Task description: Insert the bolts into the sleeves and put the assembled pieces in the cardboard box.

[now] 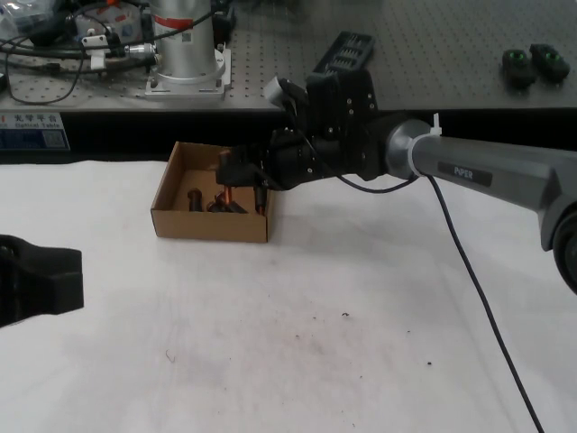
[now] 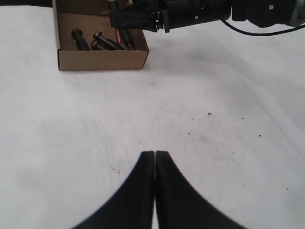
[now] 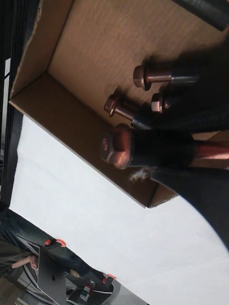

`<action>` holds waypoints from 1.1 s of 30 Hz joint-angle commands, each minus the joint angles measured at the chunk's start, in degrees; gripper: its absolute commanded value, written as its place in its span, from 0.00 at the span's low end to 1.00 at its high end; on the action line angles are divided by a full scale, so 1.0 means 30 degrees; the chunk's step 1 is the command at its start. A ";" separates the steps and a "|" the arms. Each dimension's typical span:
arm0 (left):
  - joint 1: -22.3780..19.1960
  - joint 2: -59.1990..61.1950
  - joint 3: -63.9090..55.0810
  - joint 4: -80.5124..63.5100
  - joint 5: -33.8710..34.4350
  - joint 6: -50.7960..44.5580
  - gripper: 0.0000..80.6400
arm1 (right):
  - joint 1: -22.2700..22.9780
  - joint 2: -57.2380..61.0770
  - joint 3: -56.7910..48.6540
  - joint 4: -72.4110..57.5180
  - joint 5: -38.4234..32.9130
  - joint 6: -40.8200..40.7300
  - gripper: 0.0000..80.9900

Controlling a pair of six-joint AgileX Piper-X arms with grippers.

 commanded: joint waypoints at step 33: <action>-0.0007 0.5347 0.3726 -1.7995 -0.0142 -0.0315 0.01 | -0.2113 -0.9943 0.8710 -0.0402 -0.0745 -0.2447 0.07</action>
